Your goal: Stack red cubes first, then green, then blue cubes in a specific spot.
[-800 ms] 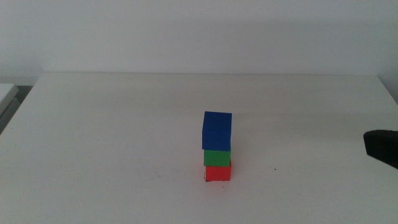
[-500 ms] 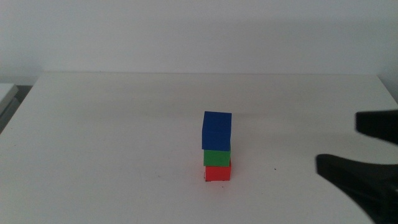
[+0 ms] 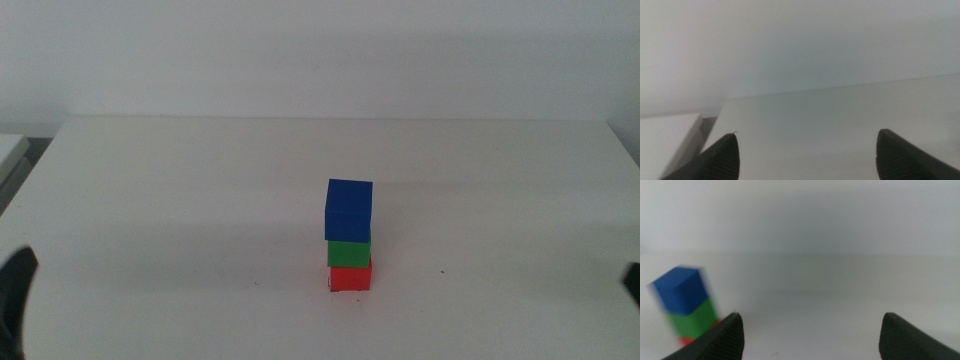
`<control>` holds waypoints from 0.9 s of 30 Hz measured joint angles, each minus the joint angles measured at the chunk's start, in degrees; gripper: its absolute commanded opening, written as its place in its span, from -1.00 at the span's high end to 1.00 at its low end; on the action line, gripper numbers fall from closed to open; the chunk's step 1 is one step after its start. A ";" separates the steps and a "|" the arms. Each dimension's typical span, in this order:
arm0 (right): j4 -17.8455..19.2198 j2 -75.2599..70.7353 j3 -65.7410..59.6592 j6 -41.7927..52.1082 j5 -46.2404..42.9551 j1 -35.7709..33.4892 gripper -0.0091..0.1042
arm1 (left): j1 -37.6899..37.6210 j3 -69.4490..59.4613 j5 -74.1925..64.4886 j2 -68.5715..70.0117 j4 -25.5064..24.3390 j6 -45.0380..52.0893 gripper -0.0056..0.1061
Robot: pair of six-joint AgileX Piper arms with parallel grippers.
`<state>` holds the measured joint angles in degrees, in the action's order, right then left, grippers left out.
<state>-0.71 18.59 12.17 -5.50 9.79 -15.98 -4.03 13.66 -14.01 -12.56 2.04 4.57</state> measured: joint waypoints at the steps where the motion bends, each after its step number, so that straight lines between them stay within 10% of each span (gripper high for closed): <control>1: 0.11 -2.74 -1.47 0.00 -0.09 2.31 -0.54 | 0.00 -1.90 1.05 1.15 0.84 0.00 -0.78; 8: 0.26 -16.73 -9.57 0.00 -0.23 12.43 -0.54 | 0.00 -11.00 2.95 10.26 3.15 0.00 -0.78; 27: 0.71 -18.36 -12.00 0.00 -0.22 13.12 -0.54 | 0.00 -13.68 4.98 12.36 1.28 0.00 -0.78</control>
<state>0.00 0.23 0.18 -5.50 9.57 -2.86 -4.03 -0.02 -9.03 -0.19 3.33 4.57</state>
